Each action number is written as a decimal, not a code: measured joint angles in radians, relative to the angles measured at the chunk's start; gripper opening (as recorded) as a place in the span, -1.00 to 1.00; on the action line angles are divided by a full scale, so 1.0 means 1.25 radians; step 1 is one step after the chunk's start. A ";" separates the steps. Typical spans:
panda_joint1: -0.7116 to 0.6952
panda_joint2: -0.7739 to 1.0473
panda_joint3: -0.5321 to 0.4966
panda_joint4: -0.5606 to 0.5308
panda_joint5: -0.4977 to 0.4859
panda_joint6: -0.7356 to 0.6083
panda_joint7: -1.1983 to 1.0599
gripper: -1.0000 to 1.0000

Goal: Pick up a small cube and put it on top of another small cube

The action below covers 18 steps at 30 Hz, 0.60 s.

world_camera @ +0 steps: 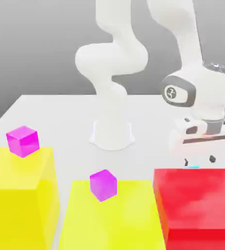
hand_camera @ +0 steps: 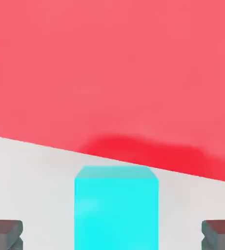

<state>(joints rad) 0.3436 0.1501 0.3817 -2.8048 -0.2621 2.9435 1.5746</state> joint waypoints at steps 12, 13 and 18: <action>0.157 0.112 -0.191 0.027 -0.144 0.087 0.110 -1.00; 0.137 0.096 -0.166 0.023 -0.125 0.075 0.095 -1.00; 0.034 -0.017 -0.021 -0.006 0.052 -0.007 -0.037 -1.00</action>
<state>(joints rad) 0.3860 0.1287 0.3557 -2.8118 -0.1974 2.9345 1.5285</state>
